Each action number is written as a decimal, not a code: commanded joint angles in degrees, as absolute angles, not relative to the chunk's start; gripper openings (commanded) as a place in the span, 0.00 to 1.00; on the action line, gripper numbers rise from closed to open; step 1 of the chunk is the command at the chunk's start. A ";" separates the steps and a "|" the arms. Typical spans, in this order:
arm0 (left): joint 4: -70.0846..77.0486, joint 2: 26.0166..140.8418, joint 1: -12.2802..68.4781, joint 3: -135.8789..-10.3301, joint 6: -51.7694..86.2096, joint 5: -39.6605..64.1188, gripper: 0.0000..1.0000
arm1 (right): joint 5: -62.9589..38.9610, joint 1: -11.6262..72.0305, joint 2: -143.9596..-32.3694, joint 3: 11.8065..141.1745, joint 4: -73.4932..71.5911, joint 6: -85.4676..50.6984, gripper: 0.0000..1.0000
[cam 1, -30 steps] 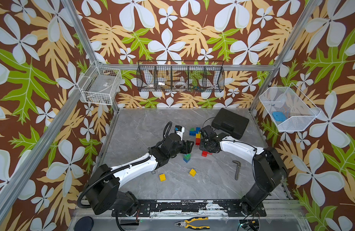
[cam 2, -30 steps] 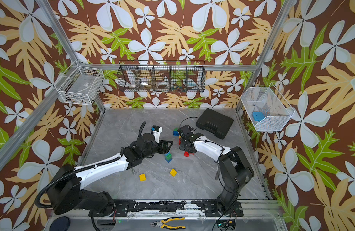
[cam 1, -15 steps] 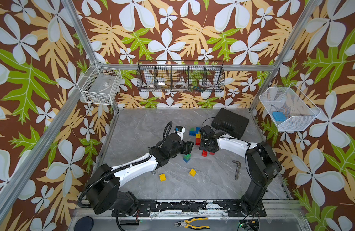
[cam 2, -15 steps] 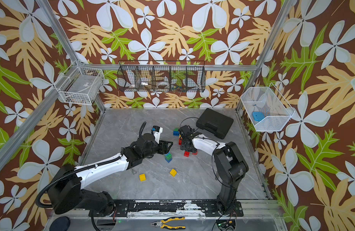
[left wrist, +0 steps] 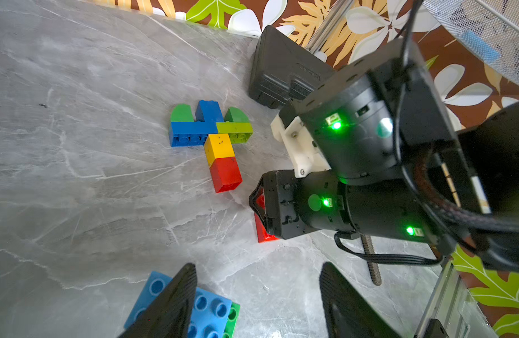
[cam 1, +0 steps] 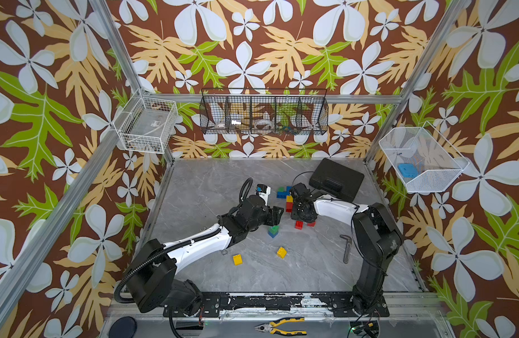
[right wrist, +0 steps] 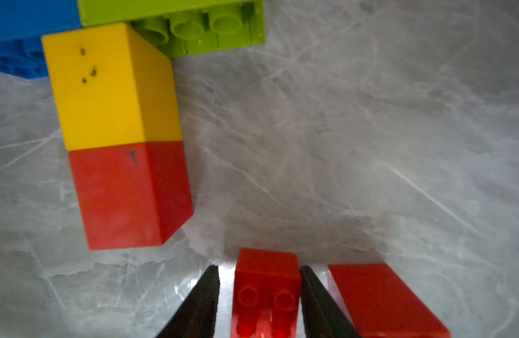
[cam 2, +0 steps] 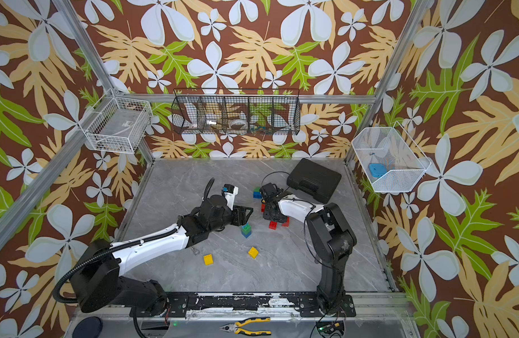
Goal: Assemble a fork with lego
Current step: Pick up the lego brick from the center of the board.
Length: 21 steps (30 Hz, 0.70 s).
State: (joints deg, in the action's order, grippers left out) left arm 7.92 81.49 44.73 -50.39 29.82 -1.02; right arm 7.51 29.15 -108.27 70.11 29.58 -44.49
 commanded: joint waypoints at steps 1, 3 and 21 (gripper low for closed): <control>8.22 81.56 44.74 -50.80 29.09 -1.03 0.69 | 8.78 29.17 -108.63 70.55 31.09 -44.30 0.44; 8.18 81.62 44.74 -50.80 29.02 -1.02 0.69 | 9.09 29.17 -108.73 70.66 31.14 -44.14 0.42; 8.20 75.23 43.64 -46.58 30.41 -3.45 0.69 | 2.09 30.63 -103.41 69.04 38.73 -31.08 0.28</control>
